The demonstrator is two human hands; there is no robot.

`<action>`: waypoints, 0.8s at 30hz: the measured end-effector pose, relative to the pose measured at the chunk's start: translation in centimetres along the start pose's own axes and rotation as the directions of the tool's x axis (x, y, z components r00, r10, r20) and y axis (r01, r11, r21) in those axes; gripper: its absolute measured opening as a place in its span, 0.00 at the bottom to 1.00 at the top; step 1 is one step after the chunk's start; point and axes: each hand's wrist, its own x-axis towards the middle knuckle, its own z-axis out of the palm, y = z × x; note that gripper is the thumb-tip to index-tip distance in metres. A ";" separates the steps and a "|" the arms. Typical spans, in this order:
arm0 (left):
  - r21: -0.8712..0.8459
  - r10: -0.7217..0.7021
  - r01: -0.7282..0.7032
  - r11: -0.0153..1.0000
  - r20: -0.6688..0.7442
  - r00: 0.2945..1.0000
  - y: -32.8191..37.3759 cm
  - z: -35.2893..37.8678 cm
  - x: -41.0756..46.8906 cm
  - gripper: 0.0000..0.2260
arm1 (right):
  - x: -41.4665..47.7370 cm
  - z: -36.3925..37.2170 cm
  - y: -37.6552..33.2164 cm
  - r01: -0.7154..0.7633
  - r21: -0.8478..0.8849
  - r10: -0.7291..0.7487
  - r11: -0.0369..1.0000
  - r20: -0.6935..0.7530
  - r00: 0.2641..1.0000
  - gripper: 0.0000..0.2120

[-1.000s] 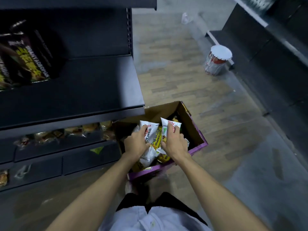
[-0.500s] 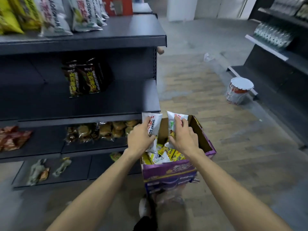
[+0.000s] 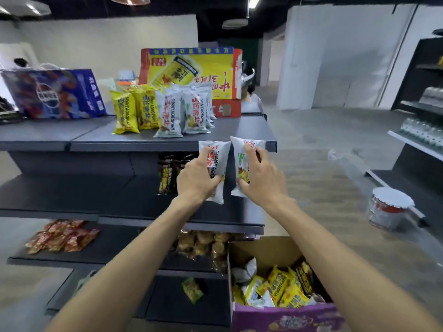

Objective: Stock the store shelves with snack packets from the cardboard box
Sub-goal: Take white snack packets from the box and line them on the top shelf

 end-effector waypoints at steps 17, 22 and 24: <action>0.083 -0.009 0.026 0.996 -0.200 0.980 -12.0 -7.3 13.5 0.29 | 18.0 4.4 -12.7 -0.026 -0.078 0.019 0.997 -0.095 0.995 0.35; 0.094 0.019 -0.001 0.996 -0.190 0.982 -14.7 -7.3 17.2 0.30 | 21.5 8.0 -13.7 -0.071 -0.138 0.052 0.988 -0.142 0.988 0.38; 0.098 0.020 -0.003 0.995 -0.174 0.985 -15.4 -7.0 18.0 0.30 | 21.9 9.4 -13.8 -0.066 -0.163 0.036 0.984 -0.180 0.983 0.39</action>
